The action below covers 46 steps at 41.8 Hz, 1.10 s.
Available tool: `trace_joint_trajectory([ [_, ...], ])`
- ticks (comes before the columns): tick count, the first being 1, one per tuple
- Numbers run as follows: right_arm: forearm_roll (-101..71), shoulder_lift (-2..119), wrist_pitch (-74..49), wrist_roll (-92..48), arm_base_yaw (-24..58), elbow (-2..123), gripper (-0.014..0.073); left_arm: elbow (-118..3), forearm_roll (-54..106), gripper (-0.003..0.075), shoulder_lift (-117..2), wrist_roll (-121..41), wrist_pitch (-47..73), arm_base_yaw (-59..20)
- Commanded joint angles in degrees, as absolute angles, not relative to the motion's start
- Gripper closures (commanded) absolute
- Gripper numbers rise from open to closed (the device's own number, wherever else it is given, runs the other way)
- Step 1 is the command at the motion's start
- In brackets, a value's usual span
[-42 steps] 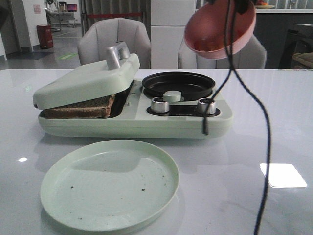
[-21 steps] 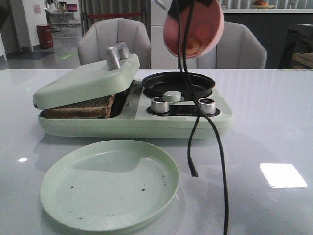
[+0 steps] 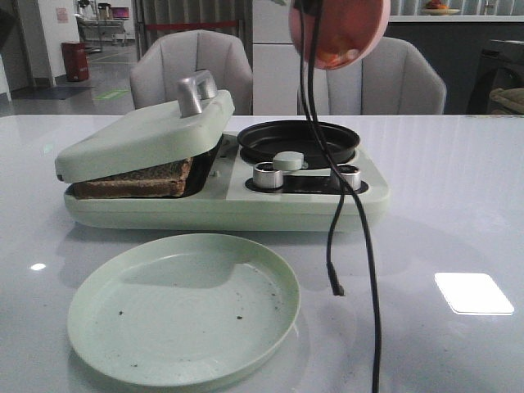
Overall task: Make breakfast with bread and shrimp
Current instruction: 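Lift the pink bowl and tip the shrimp into the black frying pan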
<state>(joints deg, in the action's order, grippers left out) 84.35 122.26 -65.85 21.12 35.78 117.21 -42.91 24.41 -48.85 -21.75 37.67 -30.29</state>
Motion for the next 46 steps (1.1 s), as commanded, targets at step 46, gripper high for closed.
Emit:
trace_joint_trajectory([
  [46, 99.6, 118.5, -67.6, 24.7, 38.8, 119.8, 0.0544, -44.4, 26.1, 0.0619, -48.6, -21.8, 33.9, -30.7],
])
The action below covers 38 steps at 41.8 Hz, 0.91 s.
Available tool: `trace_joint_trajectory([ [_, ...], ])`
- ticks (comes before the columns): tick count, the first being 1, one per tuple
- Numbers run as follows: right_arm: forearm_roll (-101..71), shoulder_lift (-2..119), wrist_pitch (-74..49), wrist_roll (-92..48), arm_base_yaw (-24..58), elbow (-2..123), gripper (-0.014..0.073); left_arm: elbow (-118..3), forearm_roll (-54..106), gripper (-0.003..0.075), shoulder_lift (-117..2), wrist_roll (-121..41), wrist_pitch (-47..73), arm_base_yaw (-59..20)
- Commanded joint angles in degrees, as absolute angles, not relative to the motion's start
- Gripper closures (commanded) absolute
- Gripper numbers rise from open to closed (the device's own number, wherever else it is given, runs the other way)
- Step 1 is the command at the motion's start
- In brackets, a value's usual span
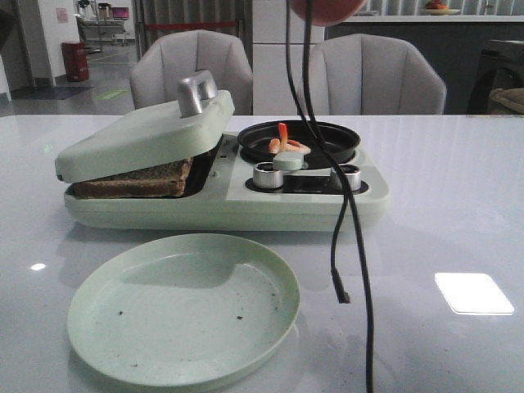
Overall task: Make breakfast with bread and shrimp
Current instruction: 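Lift the pink bowl and tip the shrimp into the black frying pan, then set the empty pink bowl back on the table with the right gripper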
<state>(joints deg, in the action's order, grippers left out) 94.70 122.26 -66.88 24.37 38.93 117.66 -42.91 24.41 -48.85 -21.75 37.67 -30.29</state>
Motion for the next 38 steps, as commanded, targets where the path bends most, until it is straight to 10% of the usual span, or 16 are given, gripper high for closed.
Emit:
trace_joint_trajectory([
  [1, 98.8, 118.5, -67.7, 24.7, 38.8, 119.8, 0.0544, -44.4, 26.1, 0.0619, -48.6, -21.8, 33.9, -30.7],
  [21, 48.1, 106.4, -75.6, 17.1, 27.3, 116.2, 0.0544, -44.4, 26.1, 0.0619, -48.6, -21.8, 33.9, -30.7],
  [38, 16.1, 89.8, -57.4, 13.3, 0.3, 78.4, 0.0544, -44.4, 26.1, 0.0619, -48.6, -21.8, 33.9, -30.7],
])
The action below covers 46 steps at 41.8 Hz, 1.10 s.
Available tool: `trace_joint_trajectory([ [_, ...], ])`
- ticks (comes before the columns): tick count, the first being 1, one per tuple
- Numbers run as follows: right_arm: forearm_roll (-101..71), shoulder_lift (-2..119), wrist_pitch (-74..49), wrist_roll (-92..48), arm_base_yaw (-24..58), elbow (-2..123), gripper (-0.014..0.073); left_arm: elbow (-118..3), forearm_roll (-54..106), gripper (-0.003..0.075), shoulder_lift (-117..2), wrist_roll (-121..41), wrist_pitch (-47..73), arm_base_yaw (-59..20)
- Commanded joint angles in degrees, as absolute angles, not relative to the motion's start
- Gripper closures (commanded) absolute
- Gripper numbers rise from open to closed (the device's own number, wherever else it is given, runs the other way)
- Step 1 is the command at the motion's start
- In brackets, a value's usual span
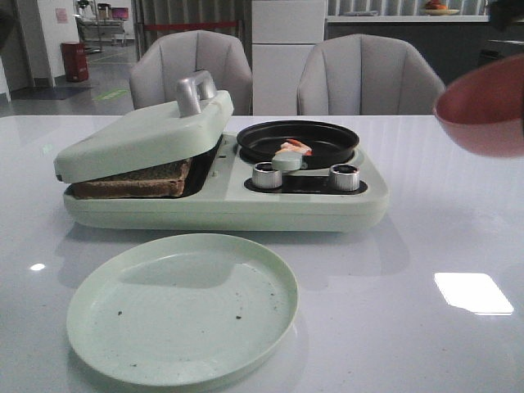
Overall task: Make breakfast with bread and shrimp
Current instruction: 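Set the empty pink bowl back on the table with the right gripper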
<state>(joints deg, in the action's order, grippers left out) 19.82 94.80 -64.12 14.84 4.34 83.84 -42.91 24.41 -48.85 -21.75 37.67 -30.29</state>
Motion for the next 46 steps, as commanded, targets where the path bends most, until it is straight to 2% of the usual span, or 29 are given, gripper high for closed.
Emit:
trace_joint_trajectory([
  [1, 14.0, 89.0, -55.2, 12.8, -1.1, 74.7, 0.0544, -44.4, 26.1, 0.0619, -48.6, -21.8, 33.9, -30.7],
  [8, 5.3, 88.6, -42.0, 11.0, -6.8, 61.1, 0.0544, -44.4, 26.1, 0.0619, -48.6, -21.8, 33.9, -30.7],
  [12, 1.7, 90.0, -36.1, 9.7, -8.4, 57.4, 0.0544, -44.4, 26.1, 0.0619, -48.6, -21.8, 33.9, -30.7],
  [32, 2.2, 94.3, -30.9, 9.7, -9.2, 56.6, 0.0521, -44.4, 26.1, 0.0619, -48.6, -21.8, 33.9, -30.7],
  [35, 2.2, 94.3, -31.0, 9.7, -9.2, 56.6, 0.0476, -44.4, 26.1, 0.0619, -48.6, -21.8, 33.9, -30.7],
  [42, 2.2, 92.9, -30.9, 8.8, -9.2, 56.6, 0.0247, -44.4, 26.1, 0.0619, -48.6, -21.8, 33.9, -30.7],
  [46, 2.2, 90.0, -31.1, 8.6, -9.2, 56.6, 0.0187, -44.4, 26.1, 0.0619, -48.6, -21.8, 33.9, -30.7],
])
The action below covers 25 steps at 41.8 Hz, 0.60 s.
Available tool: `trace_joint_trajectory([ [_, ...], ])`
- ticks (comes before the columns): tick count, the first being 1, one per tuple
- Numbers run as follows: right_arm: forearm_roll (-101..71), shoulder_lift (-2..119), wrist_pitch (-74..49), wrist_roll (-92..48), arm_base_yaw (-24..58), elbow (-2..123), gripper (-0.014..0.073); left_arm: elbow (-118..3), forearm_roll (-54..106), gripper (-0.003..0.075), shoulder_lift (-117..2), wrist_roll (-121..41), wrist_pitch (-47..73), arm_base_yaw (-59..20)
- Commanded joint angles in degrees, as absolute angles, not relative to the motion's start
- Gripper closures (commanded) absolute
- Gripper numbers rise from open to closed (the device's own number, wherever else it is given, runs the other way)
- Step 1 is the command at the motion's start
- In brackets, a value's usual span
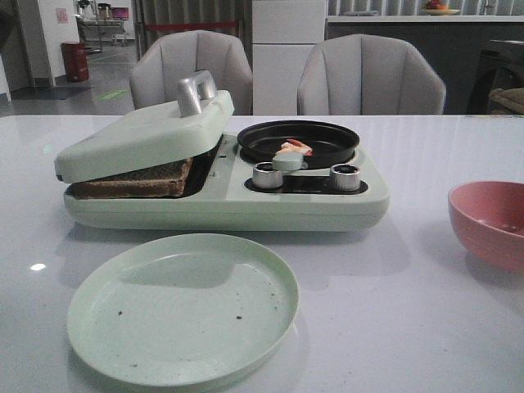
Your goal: Make breakfast with bread and shrimp
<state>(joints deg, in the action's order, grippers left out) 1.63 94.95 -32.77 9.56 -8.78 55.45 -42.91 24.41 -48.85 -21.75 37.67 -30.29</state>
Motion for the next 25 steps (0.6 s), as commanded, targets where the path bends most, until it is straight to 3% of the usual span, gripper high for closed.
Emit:
trace_joint_trajectory([
  [1, 2.2, 89.1, -31.2, 8.3, -9.1, 56.6, 0.0187, -44.4, 26.1, 0.0619, -48.6, -21.8, 33.9, -30.7],
  [10, 2.2, 77.8, -34.4, 6.5, -6.8, 56.6, 0.019, -44.4, 26.1, 0.0619, -48.6, -21.8, 33.9, -30.7],
  [25, 2.1, 58.4, -41.6, 5.4, 7.8, 51.4, 0.019, -44.4, 26.1, 0.0619, -48.6, -21.8, 33.9, -30.7],
])
